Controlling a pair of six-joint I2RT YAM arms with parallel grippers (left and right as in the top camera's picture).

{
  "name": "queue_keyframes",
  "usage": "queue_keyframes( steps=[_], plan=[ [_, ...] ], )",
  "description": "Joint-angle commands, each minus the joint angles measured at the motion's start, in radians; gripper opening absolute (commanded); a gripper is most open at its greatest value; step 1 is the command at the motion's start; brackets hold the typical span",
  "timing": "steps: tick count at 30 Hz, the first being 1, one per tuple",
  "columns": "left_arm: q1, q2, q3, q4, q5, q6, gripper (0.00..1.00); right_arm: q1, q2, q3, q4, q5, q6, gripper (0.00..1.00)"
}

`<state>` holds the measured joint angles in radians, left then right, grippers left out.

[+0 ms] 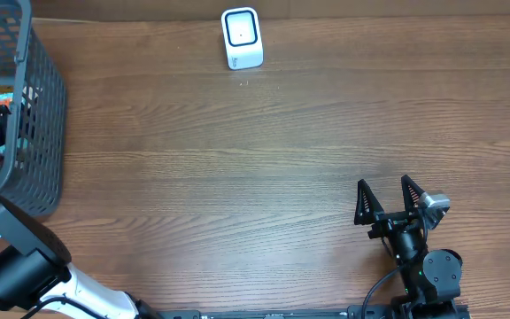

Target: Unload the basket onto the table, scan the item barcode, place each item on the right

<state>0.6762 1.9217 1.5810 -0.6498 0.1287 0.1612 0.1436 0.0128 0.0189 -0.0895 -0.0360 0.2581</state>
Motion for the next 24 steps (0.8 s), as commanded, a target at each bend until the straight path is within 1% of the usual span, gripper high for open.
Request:
queue_keyframes(
  steps=[1,3,5,6,7,9,10,12,13,15,18,24],
  plan=[
    [-0.016,0.051,0.007,-0.005,-0.024,0.014,0.93,-0.008,-0.006,-0.011,0.006,0.011,0.001,1.00],
    [-0.016,0.076,0.007,-0.004,-0.021,0.014,0.91,-0.008,-0.006,-0.011,0.006,0.012,0.001,1.00],
    [-0.016,0.108,0.007,-0.002,0.017,0.015,0.90,-0.008,-0.006,-0.011,0.006,0.012,0.001,1.00],
    [-0.016,0.121,0.007,-0.001,0.031,0.015,0.88,-0.008,-0.006,-0.011,0.006,0.012,0.001,1.00],
    [-0.016,0.139,0.007,0.000,0.038,0.015,0.82,-0.008,-0.006,-0.011,0.006,0.012,0.001,1.00],
    [-0.016,0.160,0.007,0.002,0.036,0.017,0.69,-0.008,-0.006,-0.011,0.006,0.012,0.001,1.00],
    [-0.016,0.161,0.007,0.003,0.037,0.018,0.61,-0.008,-0.006,-0.011,0.006,0.011,0.001,1.00],
    [-0.016,0.161,0.007,0.008,0.037,0.018,0.37,-0.008,-0.006,-0.011,0.006,0.012,0.001,1.00],
    [-0.016,0.161,0.008,0.011,0.036,0.018,0.30,-0.008,-0.006,-0.011,0.006,0.012,0.001,1.00],
    [-0.016,0.161,0.008,0.016,0.036,0.018,0.19,-0.008,-0.006,-0.011,0.006,0.012,0.001,1.00],
    [-0.015,0.128,0.013,0.021,0.036,0.018,0.15,-0.008,-0.006,-0.011,0.006,0.011,0.001,1.00],
    [-0.015,0.010,0.077,0.024,0.037,0.003,0.14,-0.008,-0.006,-0.011,0.006,0.012,0.001,1.00]
  ],
)
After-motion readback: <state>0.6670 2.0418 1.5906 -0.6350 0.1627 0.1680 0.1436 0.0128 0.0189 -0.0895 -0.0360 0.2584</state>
